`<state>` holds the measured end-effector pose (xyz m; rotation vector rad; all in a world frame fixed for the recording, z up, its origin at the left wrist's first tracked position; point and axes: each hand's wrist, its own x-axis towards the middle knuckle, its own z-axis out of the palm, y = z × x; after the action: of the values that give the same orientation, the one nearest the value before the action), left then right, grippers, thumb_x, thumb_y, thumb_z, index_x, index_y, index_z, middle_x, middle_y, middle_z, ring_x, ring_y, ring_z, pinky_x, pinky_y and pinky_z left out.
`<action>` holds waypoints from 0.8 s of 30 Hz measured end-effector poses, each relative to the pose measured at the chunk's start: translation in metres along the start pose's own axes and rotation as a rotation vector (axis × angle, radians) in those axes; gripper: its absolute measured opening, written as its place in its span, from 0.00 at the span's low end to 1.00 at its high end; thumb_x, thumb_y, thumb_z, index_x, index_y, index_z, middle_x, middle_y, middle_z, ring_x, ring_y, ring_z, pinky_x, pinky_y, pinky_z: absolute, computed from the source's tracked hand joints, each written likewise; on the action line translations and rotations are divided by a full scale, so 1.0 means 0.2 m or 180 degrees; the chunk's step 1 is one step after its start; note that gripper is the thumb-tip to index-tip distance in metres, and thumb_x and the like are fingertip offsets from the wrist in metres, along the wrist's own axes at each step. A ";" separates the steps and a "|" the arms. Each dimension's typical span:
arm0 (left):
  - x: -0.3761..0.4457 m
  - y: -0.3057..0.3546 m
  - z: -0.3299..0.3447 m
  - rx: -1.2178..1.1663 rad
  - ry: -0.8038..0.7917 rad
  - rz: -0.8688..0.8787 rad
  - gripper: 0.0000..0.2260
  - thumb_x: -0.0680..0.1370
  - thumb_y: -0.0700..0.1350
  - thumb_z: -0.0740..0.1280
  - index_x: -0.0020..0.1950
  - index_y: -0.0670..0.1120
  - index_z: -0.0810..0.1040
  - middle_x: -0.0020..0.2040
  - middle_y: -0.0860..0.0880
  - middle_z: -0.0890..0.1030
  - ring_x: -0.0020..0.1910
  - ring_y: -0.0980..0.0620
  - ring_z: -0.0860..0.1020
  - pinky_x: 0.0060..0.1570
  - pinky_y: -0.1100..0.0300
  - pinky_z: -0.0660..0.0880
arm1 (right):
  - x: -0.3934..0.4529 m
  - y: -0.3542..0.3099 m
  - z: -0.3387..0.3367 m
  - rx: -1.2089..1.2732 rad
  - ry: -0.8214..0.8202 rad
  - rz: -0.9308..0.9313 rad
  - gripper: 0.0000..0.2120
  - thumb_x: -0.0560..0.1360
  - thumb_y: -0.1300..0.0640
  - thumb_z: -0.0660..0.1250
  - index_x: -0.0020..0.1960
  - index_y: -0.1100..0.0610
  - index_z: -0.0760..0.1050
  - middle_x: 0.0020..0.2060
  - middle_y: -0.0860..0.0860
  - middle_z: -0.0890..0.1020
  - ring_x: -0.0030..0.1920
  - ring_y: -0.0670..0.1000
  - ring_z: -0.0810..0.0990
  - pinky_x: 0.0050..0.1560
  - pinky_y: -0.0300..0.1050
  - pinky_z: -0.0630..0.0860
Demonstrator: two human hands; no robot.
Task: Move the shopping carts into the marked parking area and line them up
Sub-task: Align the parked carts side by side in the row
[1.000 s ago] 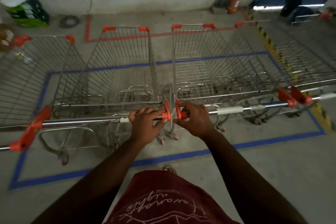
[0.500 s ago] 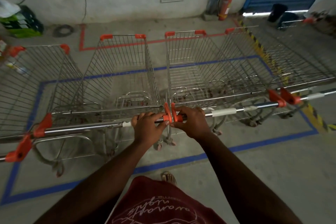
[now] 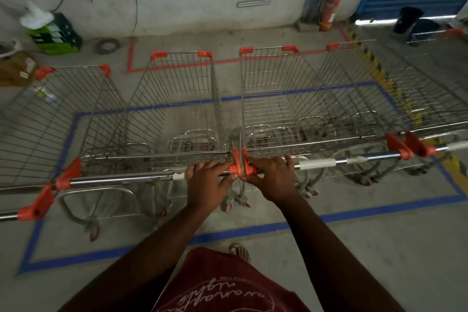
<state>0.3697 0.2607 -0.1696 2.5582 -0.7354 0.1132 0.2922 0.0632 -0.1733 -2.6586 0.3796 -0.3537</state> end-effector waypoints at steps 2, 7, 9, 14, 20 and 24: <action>0.00 0.00 0.01 0.0028 0.0025 0.0010 0.23 0.76 0.69 0.60 0.62 0.61 0.84 0.55 0.56 0.85 0.55 0.49 0.79 0.58 0.54 0.59 | 0.01 0.01 0.00 0.0051 -0.0008 -0.0047 0.28 0.72 0.32 0.74 0.70 0.37 0.78 0.55 0.42 0.88 0.63 0.54 0.81 0.75 0.60 0.54; 0.00 0.00 0.02 0.0116 0.0020 0.0003 0.22 0.76 0.68 0.60 0.62 0.60 0.84 0.54 0.57 0.85 0.54 0.49 0.79 0.57 0.54 0.60 | 0.00 0.02 0.02 0.0013 0.0219 -0.0185 0.27 0.72 0.31 0.72 0.68 0.39 0.80 0.52 0.43 0.88 0.58 0.54 0.82 0.72 0.57 0.57; 0.00 0.01 0.02 0.0165 0.0026 0.0002 0.22 0.76 0.68 0.60 0.62 0.60 0.84 0.53 0.57 0.84 0.53 0.49 0.79 0.56 0.54 0.60 | 0.00 0.02 0.02 -0.0020 0.0334 -0.0240 0.27 0.71 0.29 0.69 0.66 0.39 0.81 0.51 0.44 0.89 0.54 0.54 0.83 0.68 0.55 0.60; 0.00 0.03 0.04 0.0227 0.0041 -0.0024 0.22 0.77 0.67 0.60 0.62 0.60 0.84 0.52 0.57 0.84 0.53 0.49 0.79 0.57 0.52 0.61 | 0.01 0.04 0.01 0.0066 0.0373 -0.0307 0.29 0.70 0.26 0.64 0.65 0.39 0.82 0.49 0.44 0.89 0.49 0.53 0.83 0.63 0.53 0.63; 0.02 0.05 0.06 0.0289 0.0074 -0.0007 0.21 0.76 0.66 0.60 0.60 0.59 0.85 0.50 0.56 0.84 0.52 0.48 0.79 0.56 0.53 0.60 | 0.02 0.04 0.01 0.0111 0.0348 -0.0280 0.31 0.70 0.24 0.62 0.65 0.39 0.82 0.48 0.44 0.89 0.48 0.53 0.83 0.63 0.58 0.68; 0.04 0.06 0.07 0.0276 0.0129 -0.0015 0.21 0.76 0.66 0.60 0.60 0.59 0.85 0.50 0.55 0.84 0.51 0.48 0.80 0.55 0.54 0.60 | 0.05 0.06 0.00 0.0170 0.0348 -0.0268 0.30 0.69 0.25 0.64 0.64 0.38 0.82 0.48 0.43 0.89 0.49 0.52 0.84 0.63 0.54 0.65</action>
<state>0.3691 0.2426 -0.1751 2.6313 -0.7237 0.1987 0.2990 0.0500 -0.1773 -2.6154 0.2879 -0.5295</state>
